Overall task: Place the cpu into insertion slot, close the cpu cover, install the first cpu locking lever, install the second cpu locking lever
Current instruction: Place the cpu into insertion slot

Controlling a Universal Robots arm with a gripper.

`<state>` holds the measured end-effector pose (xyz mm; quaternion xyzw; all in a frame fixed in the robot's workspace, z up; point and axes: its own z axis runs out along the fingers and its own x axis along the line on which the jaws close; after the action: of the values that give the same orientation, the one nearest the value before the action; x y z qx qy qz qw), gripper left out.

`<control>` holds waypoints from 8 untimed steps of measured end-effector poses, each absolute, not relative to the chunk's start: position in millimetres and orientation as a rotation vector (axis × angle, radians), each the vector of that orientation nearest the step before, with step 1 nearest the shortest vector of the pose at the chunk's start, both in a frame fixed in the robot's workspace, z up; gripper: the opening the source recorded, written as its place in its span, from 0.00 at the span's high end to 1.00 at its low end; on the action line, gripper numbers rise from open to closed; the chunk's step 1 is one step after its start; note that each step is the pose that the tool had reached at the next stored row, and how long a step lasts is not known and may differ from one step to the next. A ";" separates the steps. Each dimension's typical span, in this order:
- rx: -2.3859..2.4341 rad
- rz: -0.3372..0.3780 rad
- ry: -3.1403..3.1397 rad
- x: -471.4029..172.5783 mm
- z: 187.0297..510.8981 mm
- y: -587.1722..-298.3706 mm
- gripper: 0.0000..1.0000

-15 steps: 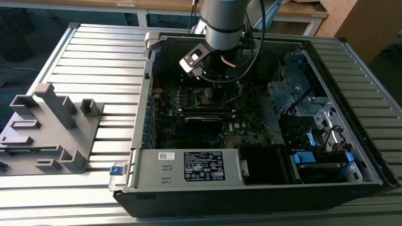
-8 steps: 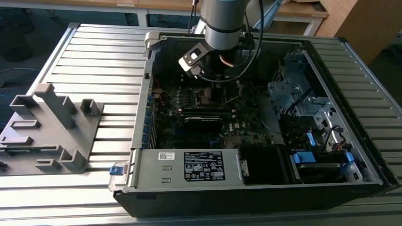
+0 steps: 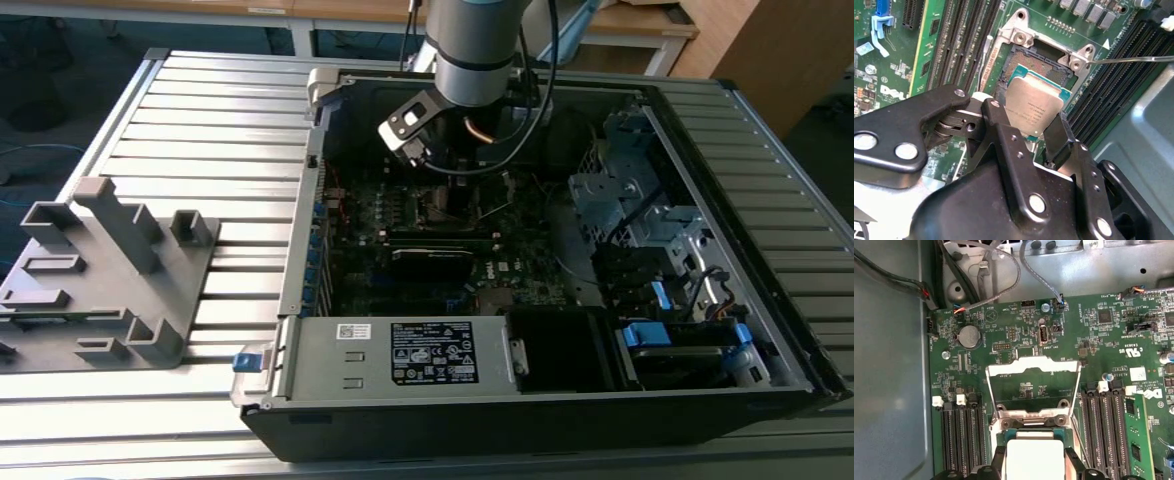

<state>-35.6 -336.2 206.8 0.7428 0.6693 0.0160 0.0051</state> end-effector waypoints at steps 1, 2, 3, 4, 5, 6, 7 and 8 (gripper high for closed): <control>2.323 0.050 2.100 -35.6 206.8 -336.2 0.46; 2.318 0.050 2.105 -35.6 206.7 -336.2 0.46; 2.314 0.050 2.109 -35.6 206.6 -336.2 0.46; 2.313 0.050 2.111 -35.6 206.6 -336.2 0.46; 2.313 0.050 2.111 -35.6 206.6 -336.2 0.46; 2.312 0.050 2.111 -35.6 206.6 -336.2 0.46; 2.312 0.050 2.112 -35.6 206.6 -336.2 0.46; 2.312 0.050 2.112 -35.6 206.6 -336.2 0.46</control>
<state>-35.6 -336.2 206.6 0.7382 0.6744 0.0160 0.0049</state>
